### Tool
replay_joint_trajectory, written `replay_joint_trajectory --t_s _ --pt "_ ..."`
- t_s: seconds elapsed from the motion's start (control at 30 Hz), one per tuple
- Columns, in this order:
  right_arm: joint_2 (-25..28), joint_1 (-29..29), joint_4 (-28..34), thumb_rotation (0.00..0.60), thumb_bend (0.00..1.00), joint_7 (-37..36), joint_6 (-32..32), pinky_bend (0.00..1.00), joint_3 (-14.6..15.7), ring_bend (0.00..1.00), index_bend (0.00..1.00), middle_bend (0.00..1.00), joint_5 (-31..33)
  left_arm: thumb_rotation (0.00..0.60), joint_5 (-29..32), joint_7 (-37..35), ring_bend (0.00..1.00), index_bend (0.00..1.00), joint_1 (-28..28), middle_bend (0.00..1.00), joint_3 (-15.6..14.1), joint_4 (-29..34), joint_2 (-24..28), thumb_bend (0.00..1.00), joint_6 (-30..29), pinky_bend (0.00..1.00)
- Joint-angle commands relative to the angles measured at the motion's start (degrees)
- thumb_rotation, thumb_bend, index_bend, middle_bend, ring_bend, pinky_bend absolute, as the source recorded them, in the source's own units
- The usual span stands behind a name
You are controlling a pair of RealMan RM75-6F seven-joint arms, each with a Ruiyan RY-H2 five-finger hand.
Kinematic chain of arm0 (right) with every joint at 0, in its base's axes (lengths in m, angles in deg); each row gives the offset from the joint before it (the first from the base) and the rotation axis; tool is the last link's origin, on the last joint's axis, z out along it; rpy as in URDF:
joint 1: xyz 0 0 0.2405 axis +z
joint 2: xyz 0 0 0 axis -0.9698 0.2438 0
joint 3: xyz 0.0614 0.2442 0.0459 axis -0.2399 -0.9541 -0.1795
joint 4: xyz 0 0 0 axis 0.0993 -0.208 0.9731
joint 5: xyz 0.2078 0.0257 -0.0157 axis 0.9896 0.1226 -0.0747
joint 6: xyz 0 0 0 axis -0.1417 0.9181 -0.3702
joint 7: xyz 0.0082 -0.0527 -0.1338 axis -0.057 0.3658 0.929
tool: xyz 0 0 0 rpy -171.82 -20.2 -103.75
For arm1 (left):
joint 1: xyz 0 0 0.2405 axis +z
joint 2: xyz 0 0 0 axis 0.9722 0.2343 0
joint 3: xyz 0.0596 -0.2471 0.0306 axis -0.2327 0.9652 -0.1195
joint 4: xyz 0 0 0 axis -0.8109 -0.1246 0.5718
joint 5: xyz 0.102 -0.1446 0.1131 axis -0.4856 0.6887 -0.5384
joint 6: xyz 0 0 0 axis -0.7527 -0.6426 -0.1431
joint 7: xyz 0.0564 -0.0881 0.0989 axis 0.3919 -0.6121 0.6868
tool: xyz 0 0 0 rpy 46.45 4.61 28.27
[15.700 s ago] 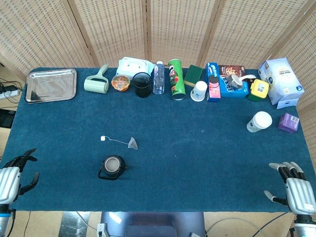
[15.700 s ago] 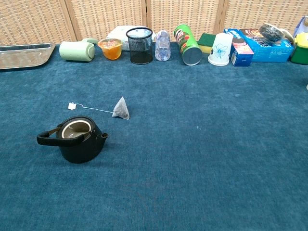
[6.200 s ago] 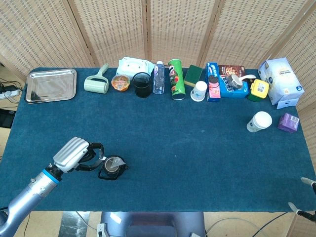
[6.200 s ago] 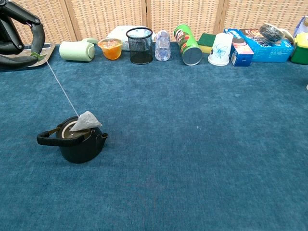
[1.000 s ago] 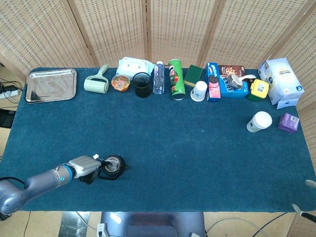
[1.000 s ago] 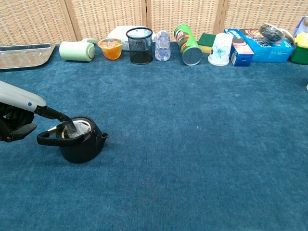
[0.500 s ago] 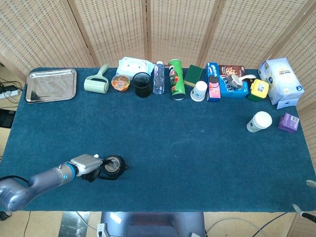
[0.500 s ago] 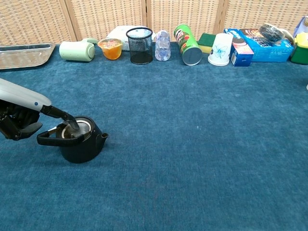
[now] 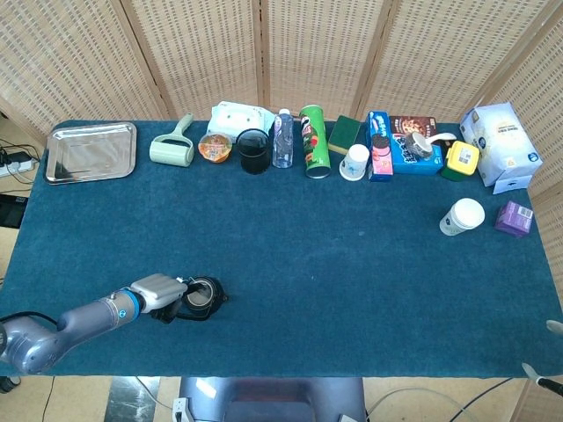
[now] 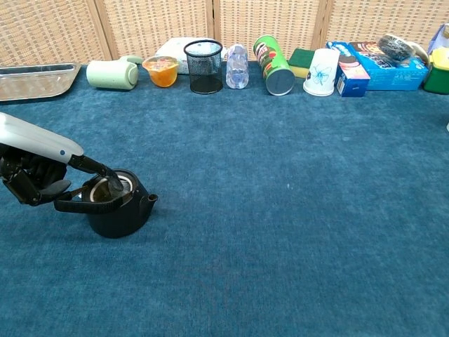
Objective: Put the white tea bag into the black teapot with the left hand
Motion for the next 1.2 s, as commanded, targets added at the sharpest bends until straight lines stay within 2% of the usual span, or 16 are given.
replay_joint_trajectory --t_s 0.03,0.3,0.4,0.5,0.63,0.77,0.87,1.03,1.13,1.2 --pt "0.0 0.1 0.0 0.600 0.19 0.0 0.0 0.16 0.0 0.20 0.25 0.29 -0.1 0.600 -1.0 -0.1 1.00 0.04 1.0 1.00 0.2 1.4 1.2 1.00 -1.5 0.98" --pt "0.1 0.3 0.3 0.600 0.18 0.3 0.1 0.16 -0.1 0.20 0.25 0.29 -0.4 0.600 -4.6 -2.8 1.00 0.05 5.2 1.00 2.4 4.1 4.6 1.00 -5.7 0.98" --pt "0.2 0.4 0.6 0.600 0.18 0.6 0.2 0.16 -0.1 0.20 0.25 0.29 -0.5 0.600 -7.2 -4.8 1.00 0.04 8.2 1.00 3.6 5.3 6.3 0.99 -9.2 0.98" --pt "0.3 0.6 0.8 0.600 0.19 0.8 0.2 0.16 -0.2 0.20 0.25 0.29 -0.8 0.600 -10.4 -7.2 1.00 0.04 11.9 1.00 4.7 6.2 7.3 0.93 -13.9 0.95" --pt "0.6 1.2 1.2 0.600 0.19 1.5 0.2 0.16 -0.3 0.20 0.25 0.29 -1.3 0.600 -15.2 -10.8 0.98 0.03 17.8 0.98 5.2 6.3 7.9 0.79 -21.8 0.86" --pt "0.9 1.9 1.8 0.600 0.19 2.4 0.1 0.15 -0.4 0.20 0.25 0.29 -1.9 0.600 -19.1 -13.7 0.80 0.00 22.3 0.83 5.0 5.3 7.8 0.69 -27.7 0.82" --pt "1.4 2.5 2.5 0.600 0.19 3.3 0.0 0.15 -0.5 0.20 0.25 0.29 -2.4 0.600 -21.5 -14.1 0.61 0.00 25.4 0.64 4.4 4.4 7.8 0.65 -31.9 0.75" --pt "2.0 3.9 3.8 0.600 0.19 5.3 -0.1 0.14 -0.6 0.20 0.25 0.29 -3.8 0.600 -23.7 -12.8 0.32 0.00 32.0 0.36 3.1 2.9 6.9 0.60 -40.7 0.53" --pt "2.3 4.6 4.8 0.600 0.19 6.7 -0.3 0.14 -0.6 0.20 0.25 0.29 -4.4 0.600 -24.1 -9.7 0.18 0.00 35.8 0.25 2.6 2.0 5.3 0.58 -46.0 0.42" --pt "2.5 5.1 5.4 0.600 0.19 7.5 -0.4 0.13 -0.5 0.20 0.25 0.29 -4.8 0.600 -23.6 -7.2 0.15 0.00 38.2 0.21 2.6 1.4 4.1 0.58 -49.4 0.40"
